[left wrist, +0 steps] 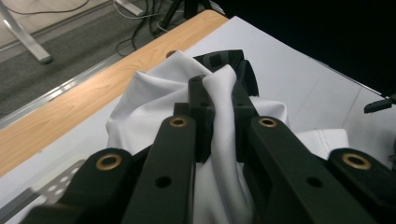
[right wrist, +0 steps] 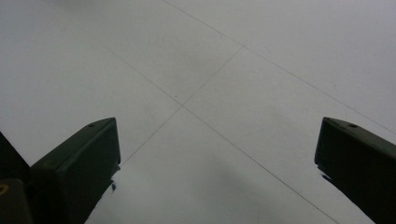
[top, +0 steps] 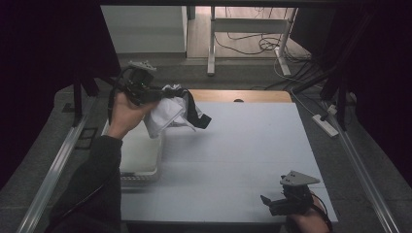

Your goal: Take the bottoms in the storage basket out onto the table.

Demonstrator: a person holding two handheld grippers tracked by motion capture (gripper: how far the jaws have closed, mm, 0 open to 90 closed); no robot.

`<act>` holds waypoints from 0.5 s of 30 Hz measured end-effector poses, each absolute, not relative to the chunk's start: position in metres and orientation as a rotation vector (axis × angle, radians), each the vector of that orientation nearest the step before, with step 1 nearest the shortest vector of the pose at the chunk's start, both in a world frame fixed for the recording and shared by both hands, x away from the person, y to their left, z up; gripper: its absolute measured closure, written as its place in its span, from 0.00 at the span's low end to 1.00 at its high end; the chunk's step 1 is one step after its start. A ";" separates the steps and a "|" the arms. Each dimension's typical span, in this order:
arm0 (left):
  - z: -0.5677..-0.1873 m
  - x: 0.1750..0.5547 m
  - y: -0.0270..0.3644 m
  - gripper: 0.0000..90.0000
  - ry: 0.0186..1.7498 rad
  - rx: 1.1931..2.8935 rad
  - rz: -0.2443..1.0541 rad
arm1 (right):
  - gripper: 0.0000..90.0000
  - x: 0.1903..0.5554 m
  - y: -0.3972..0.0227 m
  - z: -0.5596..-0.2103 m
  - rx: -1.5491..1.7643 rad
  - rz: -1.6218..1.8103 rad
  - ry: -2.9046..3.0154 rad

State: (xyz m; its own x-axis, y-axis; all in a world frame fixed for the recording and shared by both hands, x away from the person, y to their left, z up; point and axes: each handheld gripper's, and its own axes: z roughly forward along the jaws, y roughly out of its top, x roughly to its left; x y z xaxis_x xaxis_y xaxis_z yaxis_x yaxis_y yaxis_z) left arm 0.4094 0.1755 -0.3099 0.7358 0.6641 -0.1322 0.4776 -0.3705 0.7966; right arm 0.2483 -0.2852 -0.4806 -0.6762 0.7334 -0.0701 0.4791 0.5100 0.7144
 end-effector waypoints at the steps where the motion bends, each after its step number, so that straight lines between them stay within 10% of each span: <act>1: -0.311 0.410 0.173 0.94 0.858 2.041 0.262 | 0.01 0.248 -0.285 -0.481 1.006 0.967 2.392; 15: -0.337 0.416 0.132 0.94 0.790 2.087 0.219 | 0.01 0.248 -0.285 -0.480 1.005 0.969 2.389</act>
